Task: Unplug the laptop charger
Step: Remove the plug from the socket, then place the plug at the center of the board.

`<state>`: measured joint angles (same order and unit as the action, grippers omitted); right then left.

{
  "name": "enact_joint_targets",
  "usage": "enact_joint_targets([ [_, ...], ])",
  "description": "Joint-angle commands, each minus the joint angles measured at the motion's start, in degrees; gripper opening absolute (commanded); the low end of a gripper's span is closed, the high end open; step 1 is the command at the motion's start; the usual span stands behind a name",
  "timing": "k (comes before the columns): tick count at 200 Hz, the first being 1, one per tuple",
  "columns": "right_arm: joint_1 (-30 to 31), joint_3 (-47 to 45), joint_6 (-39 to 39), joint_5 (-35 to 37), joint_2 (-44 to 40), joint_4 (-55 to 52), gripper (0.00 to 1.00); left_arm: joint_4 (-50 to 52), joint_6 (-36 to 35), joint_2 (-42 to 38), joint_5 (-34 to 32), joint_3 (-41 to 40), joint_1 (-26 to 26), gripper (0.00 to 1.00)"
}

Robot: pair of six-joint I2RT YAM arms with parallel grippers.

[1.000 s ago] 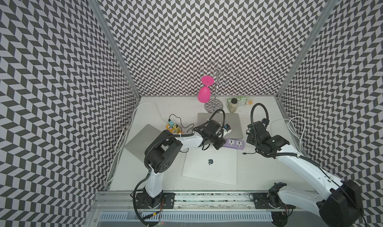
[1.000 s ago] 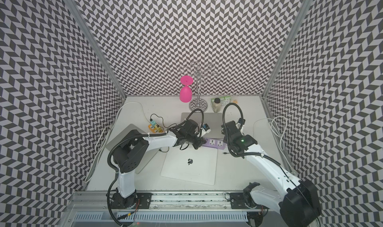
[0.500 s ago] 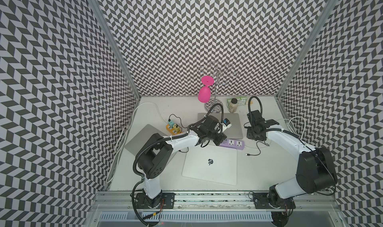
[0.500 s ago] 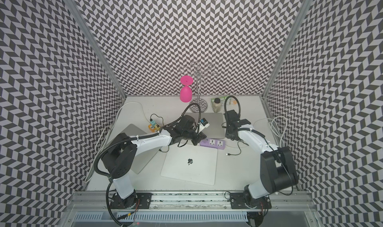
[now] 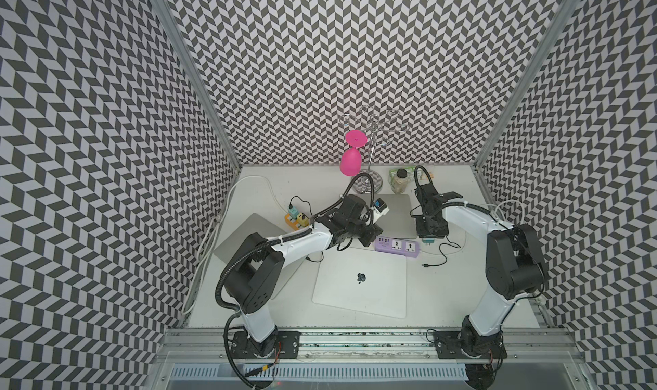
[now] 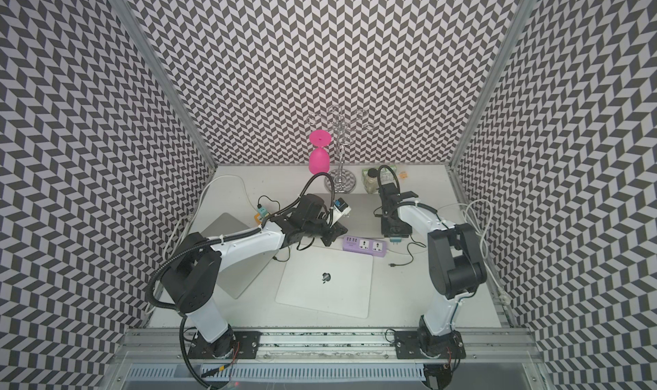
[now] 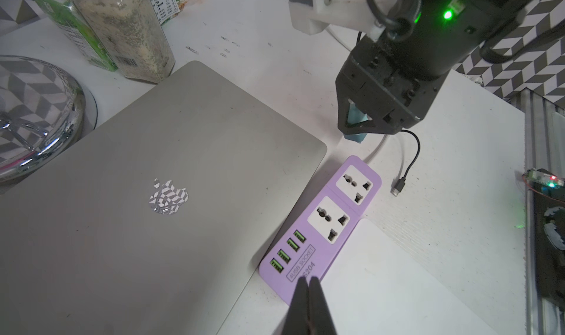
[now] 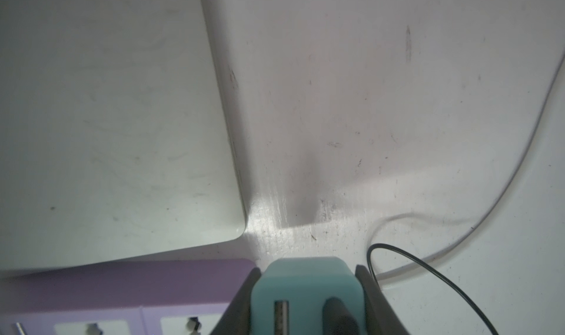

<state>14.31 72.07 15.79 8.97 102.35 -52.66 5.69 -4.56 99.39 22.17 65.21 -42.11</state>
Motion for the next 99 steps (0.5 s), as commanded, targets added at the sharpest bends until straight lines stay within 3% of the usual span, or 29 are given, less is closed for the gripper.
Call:
enact_joint_targets([
  [1,-1.0,1.2,-2.3,-2.8,2.4,-1.7,0.40,0.5,0.4,-1.8,1.0,-1.2,0.2,0.00],
  [62,-2.2,5.7,-2.7,-3.2,7.5,-5.1,0.40,-0.3,1.0,-2.8,1.6,-2.5,0.2,0.00],
  [99,-2.7,7.3,-3.2,-4.1,10.1,-5.3,0.46,-0.1,0.9,-2.8,1.6,-2.7,0.1,0.00],
])
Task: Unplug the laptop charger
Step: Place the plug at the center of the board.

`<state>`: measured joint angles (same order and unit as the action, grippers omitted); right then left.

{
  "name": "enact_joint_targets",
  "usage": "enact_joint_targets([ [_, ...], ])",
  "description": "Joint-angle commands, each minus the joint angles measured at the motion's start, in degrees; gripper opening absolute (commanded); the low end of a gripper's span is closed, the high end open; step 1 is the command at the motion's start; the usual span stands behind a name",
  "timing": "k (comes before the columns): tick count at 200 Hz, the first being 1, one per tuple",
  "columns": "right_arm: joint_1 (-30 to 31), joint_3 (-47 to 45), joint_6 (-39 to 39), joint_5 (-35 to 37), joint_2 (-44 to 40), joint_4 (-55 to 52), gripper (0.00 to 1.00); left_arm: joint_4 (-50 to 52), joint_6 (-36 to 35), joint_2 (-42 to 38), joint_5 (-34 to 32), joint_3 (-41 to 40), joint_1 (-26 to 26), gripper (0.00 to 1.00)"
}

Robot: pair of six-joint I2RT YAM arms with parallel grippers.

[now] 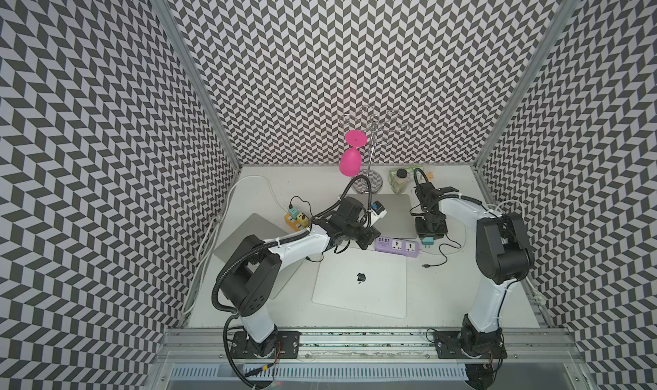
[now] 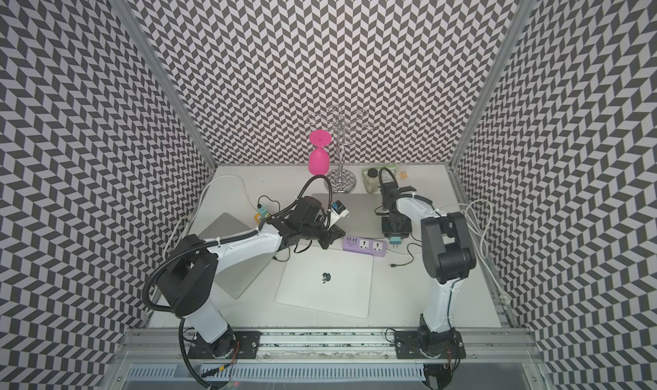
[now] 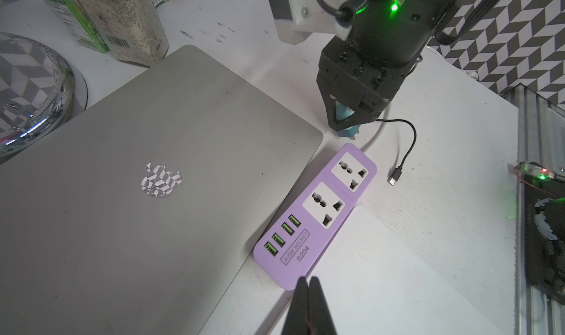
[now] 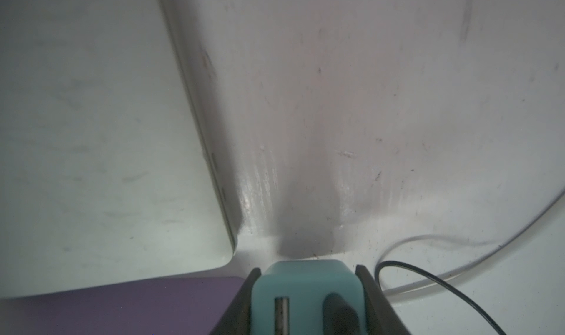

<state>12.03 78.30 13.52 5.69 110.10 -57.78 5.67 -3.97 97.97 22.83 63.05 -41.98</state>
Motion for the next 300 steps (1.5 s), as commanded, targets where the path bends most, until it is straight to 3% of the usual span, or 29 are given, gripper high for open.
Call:
enact_joint_targets([
  [1,-0.5,1.1,-0.9,-0.8,2.4,-0.2,0.46,-0.1,0.3,-1.4,1.0,-0.6,0.0,0.00],
  [90,-1.3,2.8,-1.2,-0.4,4.1,0.5,0.48,0.7,-0.5,-1.1,0.2,-1.2,0.1,0.00],
  [120,-1.3,2.6,-2.2,-0.3,2.6,0.8,0.43,1.1,-0.6,-1.2,0.1,-0.7,0.3,0.00],
  [132,-1.3,3.0,-2.4,-0.5,2.8,0.2,0.48,1.6,-0.7,-1.3,0.0,-0.3,0.4,0.00],
  [150,-1.3,3.0,-2.2,-0.8,2.2,0.3,0.65,2.4,-0.7,-1.9,-0.1,0.1,0.5,0.00],
  [167,-1.3,3.4,-1.9,-0.3,0.9,-0.1,0.69,2.8,-0.6,-2.9,-0.4,0.1,0.6,0.00],
  [243,4.2,6.6,-0.7,-0.8,-11.5,-3.8,0.69,4.5,5.1,-11.8,-1.5,1.0,0.8,0.00],
  [300,9.2,3.6,0.7,-9.4,-23.3,2.6,0.69,9.0,11.8,-22.4,-6.8,-2.4,3.0,0.00],
])
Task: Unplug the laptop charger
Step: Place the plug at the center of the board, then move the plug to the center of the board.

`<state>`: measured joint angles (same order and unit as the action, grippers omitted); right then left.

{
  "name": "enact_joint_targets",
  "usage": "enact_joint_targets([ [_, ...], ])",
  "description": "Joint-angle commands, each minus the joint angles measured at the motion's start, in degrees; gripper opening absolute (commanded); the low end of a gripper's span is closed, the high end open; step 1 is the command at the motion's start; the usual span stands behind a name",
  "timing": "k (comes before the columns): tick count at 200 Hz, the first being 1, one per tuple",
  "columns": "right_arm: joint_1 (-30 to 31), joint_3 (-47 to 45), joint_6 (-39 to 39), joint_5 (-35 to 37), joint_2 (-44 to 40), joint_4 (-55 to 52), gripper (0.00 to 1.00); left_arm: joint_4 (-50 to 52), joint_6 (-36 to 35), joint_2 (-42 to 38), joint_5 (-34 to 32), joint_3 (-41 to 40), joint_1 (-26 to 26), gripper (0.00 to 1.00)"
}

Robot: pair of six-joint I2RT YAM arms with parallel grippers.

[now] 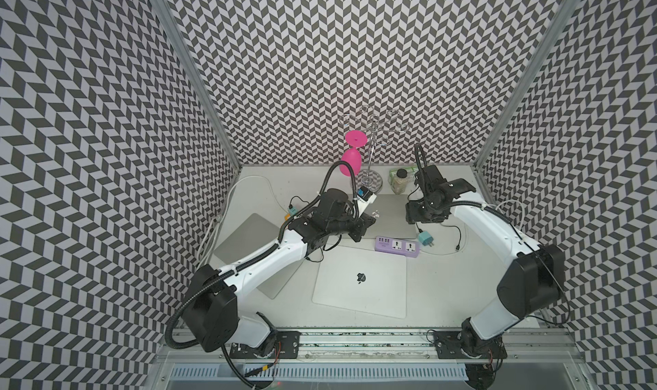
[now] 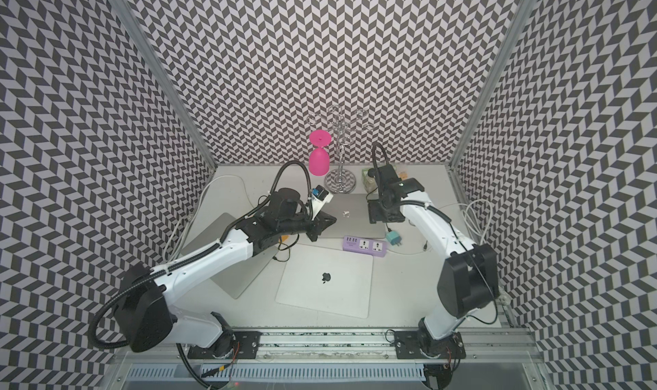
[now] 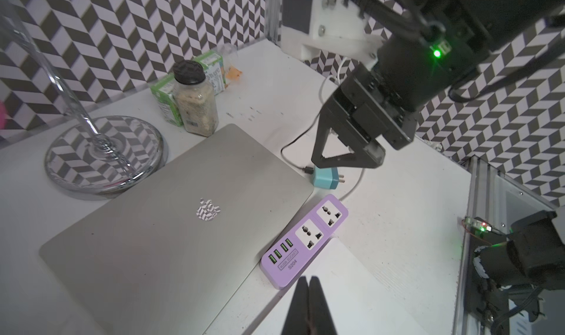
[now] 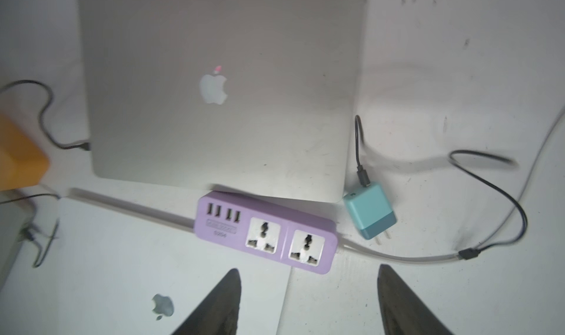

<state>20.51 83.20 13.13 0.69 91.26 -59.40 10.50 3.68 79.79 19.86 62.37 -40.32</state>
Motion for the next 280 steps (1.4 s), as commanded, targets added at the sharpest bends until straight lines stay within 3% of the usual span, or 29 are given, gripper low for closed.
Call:
enact_joint_targets([
  [1,0.8,-1.4,1.2,-4.5,-4.6,4.4,0.69,4.3,4.2,-4.4,-4.0,-1.8,1.4,0.00],
  [23,1.0,-1.2,1.3,-4.8,-5.4,4.3,0.69,7.4,4.6,-7.9,-6.3,-3.8,2.4,0.00],
  [48,0.8,0.0,0.6,0.1,-3.2,1.2,0.70,11.9,3.8,-10.5,-8.5,-4.3,3.1,0.00],
  [81,-0.3,-3.4,2.8,-2.2,-5.0,5.9,0.69,16.3,2.9,-13.9,-10.1,-4.6,6.5,0.00],
  [109,-7.2,-9.6,2.6,-4.7,-3.1,11.5,0.70,17.6,2.9,-15.8,-10.0,-4.8,8.0,0.00],
  [156,-12.8,-16.4,1.2,-5.5,1.5,19.3,0.75,15.8,3.0,-14.6,-8.1,-6.0,8.1,0.00],
  [175,-13.1,-18.4,0.5,-6.5,2.7,22.5,0.76,14.6,2.4,-13.8,-7.4,-6.7,8.1,0.00],
  [220,-13.0,-18.6,-1.8,-1.1,7.4,23.6,0.77,13.2,0.3,-11.6,-6.4,-7.8,8.4,0.00],
  [280,-12.4,-16.8,-3.0,0.9,11.0,22.5,0.71,11.4,-0.6,-9.7,-5.3,-8.0,9.1,0.00],
])
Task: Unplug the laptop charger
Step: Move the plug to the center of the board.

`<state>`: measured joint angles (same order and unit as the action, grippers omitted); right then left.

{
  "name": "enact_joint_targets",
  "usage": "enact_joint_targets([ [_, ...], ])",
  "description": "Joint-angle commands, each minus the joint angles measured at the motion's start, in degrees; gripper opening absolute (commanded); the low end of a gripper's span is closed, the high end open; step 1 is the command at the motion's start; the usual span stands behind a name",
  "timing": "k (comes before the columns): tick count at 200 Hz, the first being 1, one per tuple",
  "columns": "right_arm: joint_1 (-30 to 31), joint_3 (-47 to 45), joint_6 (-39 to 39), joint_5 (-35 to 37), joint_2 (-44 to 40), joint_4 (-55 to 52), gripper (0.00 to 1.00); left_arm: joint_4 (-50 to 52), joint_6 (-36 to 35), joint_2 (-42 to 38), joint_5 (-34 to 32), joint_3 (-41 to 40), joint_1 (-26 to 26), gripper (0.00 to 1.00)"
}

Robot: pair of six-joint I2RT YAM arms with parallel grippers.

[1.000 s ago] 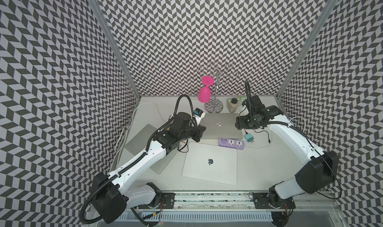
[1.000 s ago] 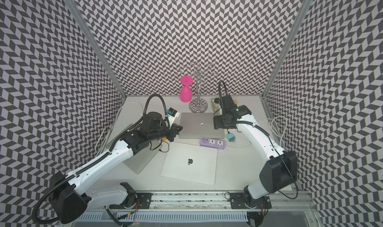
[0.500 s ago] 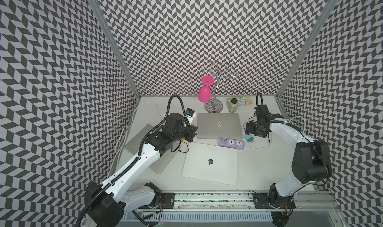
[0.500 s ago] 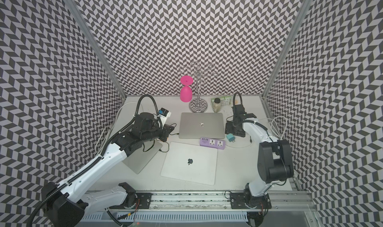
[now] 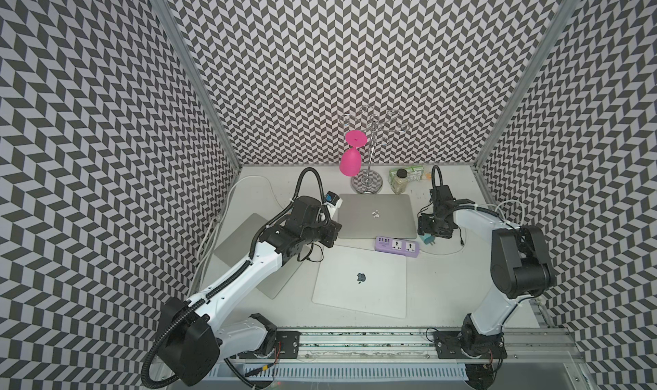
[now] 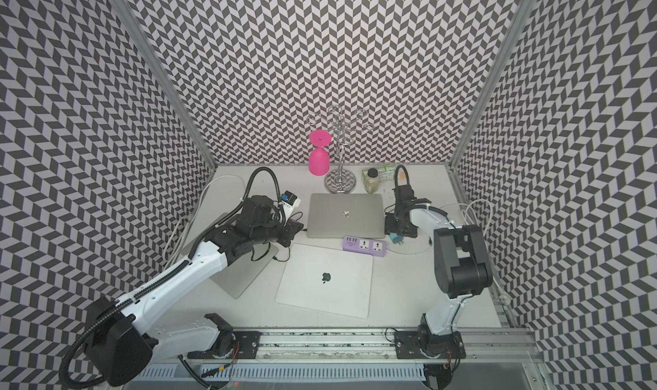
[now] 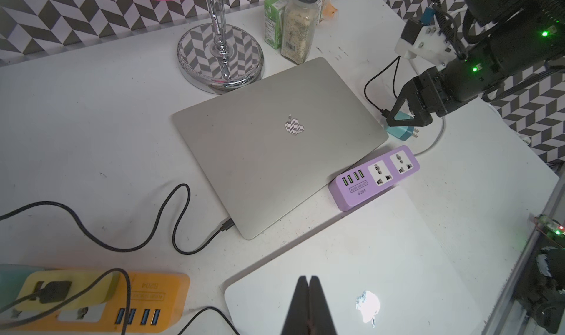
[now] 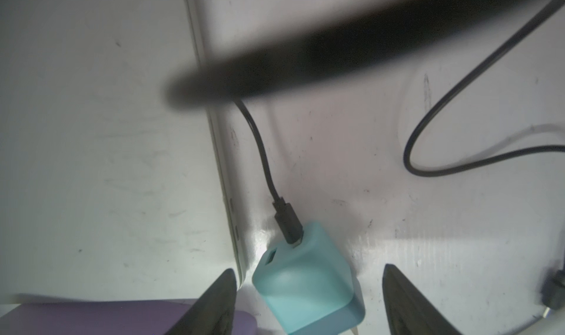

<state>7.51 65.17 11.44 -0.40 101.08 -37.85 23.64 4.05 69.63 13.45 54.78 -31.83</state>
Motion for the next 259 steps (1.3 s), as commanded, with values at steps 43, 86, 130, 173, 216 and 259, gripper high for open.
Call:
enact_joint_targets([
  [43,1.1,1.1,-1.4,2.5,1.9,0.5,0.66,-2.1,-1.2,0.4,1.3,-0.8,1.2,0.00],
  [86,1.5,1.3,-1.9,2.1,2.5,-0.2,0.67,-2.5,-1.3,0.5,1.6,-1.1,1.5,0.00],
  [130,2.1,1.3,-2.3,2.3,1.6,-0.2,0.70,-3.0,-1.2,1.0,1.8,-1.0,1.5,0.00],
  [173,2.4,0.3,-3.0,5.6,0.8,-1.5,0.72,-3.6,-1.0,2.0,2.1,-0.9,1.5,0.00],
  [216,2.5,0.1,-2.9,6.4,0.1,-1.6,0.74,-4.0,-1.1,3.1,2.4,0.0,1.5,0.00],
  [259,2.2,1.4,-1.8,9.1,1.9,-2.3,0.72,-4.1,-1.2,3.7,2.5,0.6,1.5,0.00],
])
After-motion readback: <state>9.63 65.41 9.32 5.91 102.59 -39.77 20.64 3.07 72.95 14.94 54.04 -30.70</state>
